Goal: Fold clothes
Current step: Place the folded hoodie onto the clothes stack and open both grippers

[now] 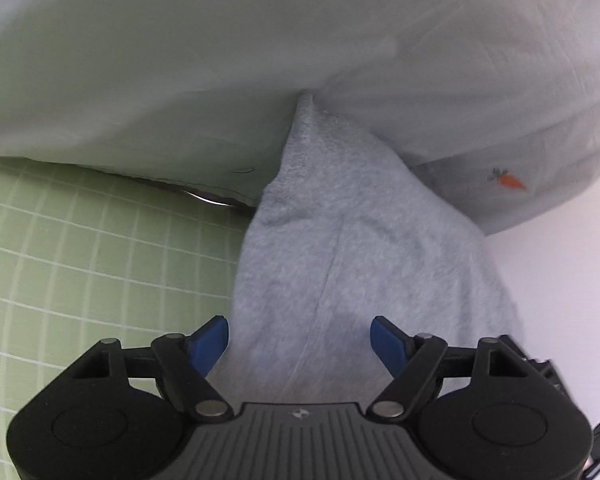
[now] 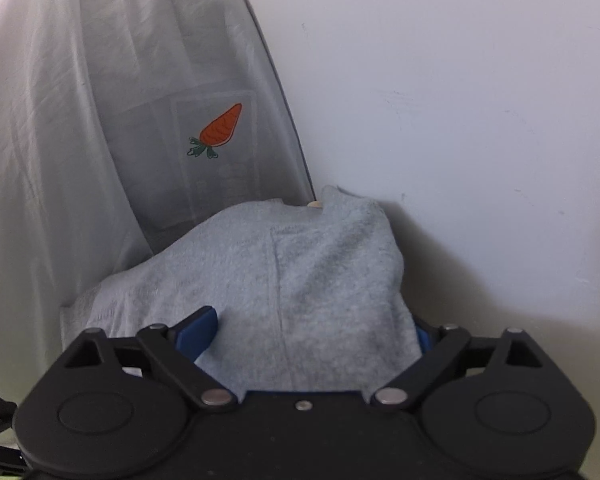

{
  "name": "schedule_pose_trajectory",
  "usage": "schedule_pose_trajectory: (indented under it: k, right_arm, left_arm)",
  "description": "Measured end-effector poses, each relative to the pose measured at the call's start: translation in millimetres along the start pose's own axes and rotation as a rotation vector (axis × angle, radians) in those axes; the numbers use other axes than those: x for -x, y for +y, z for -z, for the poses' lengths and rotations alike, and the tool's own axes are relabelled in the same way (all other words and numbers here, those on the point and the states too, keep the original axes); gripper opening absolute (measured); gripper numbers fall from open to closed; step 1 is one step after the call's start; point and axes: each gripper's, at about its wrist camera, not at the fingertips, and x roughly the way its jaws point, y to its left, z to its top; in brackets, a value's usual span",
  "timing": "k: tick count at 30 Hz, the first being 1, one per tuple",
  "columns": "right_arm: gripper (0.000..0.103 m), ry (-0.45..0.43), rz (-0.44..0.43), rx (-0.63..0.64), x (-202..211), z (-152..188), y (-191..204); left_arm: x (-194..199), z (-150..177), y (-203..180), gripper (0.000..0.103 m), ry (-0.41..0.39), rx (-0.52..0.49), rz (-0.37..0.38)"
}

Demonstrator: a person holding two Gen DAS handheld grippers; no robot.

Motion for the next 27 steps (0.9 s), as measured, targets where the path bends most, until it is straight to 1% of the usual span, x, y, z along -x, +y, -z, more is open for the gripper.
schedule_pose_trajectory:
  k: [1, 2, 5, 8, 10, 12, 15, 18, 21, 23, 25, 27]
  right_arm:
    - [0.103, 0.001, 0.002, 0.027, 5, 4, 1]
    - [0.103, 0.003, 0.004, 0.053, 9, 9, 2]
    - [0.103, 0.007, 0.010, 0.133, 24, 21, 5]
    - [0.103, 0.036, 0.029, 0.159, 42, 32, 9]
    - [0.103, 0.050, 0.039, 0.167, 56, 40, 11]
    - [0.103, 0.049, 0.048, 0.177, 79, 52, 12]
    - [0.103, 0.042, 0.053, 0.187, 117, 67, 15]
    - [0.103, 0.037, 0.040, 0.170, 153, 84, 20]
    - [0.103, 0.041, 0.049, 0.161, 184, 103, 28]
    - [0.103, 0.050, 0.070, 0.158, 200, 117, 34]
    - [0.103, 0.071, 0.086, 0.152, 214, 131, 40]
    - [0.103, 0.091, 0.093, 0.153, 229, 146, 45]
  left_arm:
    - [3, 3, -3, 0.085, -0.002, -0.043, -0.018]
    - [8, 8, -5, 0.088, -0.005, -0.085, -0.029]
    - [31, 30, -6, 0.090, -0.020, -0.179, -0.045]
    - [46, 49, -13, 0.096, -0.029, -0.255, -0.075]
    - [60, 64, -17, 0.096, -0.037, -0.323, -0.112]
    - [78, 82, -19, 0.097, -0.059, -0.385, -0.143]
    - [105, 108, -20, 0.099, -0.080, -0.432, -0.139]
    - [132, 131, -17, 0.101, -0.103, -0.439, -0.119]
    - [151, 149, -20, 0.102, -0.166, -0.471, -0.136]
    - [162, 160, -23, 0.103, -0.193, -0.514, -0.139]
    - [171, 171, -27, 0.103, -0.199, -0.550, -0.134]
    - [178, 181, -28, 0.103, -0.189, -0.562, -0.134]
